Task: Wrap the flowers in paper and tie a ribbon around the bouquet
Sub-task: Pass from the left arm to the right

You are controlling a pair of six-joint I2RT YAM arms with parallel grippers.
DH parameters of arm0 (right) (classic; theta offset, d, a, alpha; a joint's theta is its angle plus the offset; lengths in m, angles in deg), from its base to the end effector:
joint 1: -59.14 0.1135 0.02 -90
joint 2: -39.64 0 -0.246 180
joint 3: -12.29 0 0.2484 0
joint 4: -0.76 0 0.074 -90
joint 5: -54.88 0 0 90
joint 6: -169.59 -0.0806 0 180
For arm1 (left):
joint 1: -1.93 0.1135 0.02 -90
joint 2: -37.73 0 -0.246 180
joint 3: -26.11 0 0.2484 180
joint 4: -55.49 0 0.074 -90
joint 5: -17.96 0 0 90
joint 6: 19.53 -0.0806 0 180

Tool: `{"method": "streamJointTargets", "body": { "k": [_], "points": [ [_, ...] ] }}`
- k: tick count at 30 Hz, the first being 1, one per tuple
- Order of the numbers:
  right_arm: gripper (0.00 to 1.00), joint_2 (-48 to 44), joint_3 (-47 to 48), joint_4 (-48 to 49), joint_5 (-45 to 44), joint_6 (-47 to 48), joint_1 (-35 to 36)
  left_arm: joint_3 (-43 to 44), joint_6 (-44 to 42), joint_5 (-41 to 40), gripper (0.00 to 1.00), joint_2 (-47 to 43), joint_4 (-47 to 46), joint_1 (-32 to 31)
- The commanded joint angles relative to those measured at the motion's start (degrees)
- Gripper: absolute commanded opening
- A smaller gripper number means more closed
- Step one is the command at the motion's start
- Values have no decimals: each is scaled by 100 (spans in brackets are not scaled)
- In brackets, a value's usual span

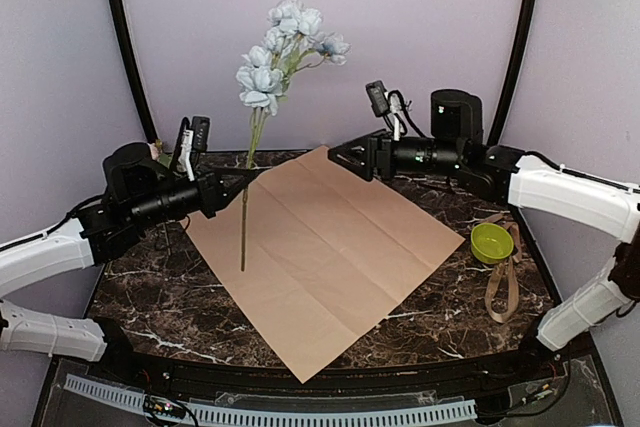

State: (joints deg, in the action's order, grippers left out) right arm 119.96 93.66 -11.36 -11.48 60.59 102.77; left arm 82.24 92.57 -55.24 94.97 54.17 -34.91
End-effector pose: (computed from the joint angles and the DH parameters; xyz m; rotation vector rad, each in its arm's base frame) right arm 0.2470 0.2801 0.3322 -0.7132 1.7573 1.1339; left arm 0.2152 -0.1904 0.3161 0.4531 1.6013 -1.0245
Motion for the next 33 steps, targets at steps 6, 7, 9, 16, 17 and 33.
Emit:
{"method": "streamJointTargets", "body": {
  "k": [6,7,9,16,17,33],
  "points": [
    [78,1038,918,2127,845,-1059,452,264,-505,-298,0,1060,-1816,-1144],
    [78,1050,946,2106,827,-1079,472,272,-484,-249,0,1127,-1928,-1180],
    [74,1057,909,2146,748,-1172,488,285,-475,-232,0,1229,-2068,-1234],
    [0,1283,1003,1785,404,-1396,484,356,-373,-155,0,1480,-2082,-1290],
    [0,1279,1084,1565,275,-1387,463,370,-352,-194,0,1490,-2027,-1291],
    [0,3453,3753,-2777,519,-823,-537,442,1015,-3840,68,2170,1774,-948]
  ]
}}
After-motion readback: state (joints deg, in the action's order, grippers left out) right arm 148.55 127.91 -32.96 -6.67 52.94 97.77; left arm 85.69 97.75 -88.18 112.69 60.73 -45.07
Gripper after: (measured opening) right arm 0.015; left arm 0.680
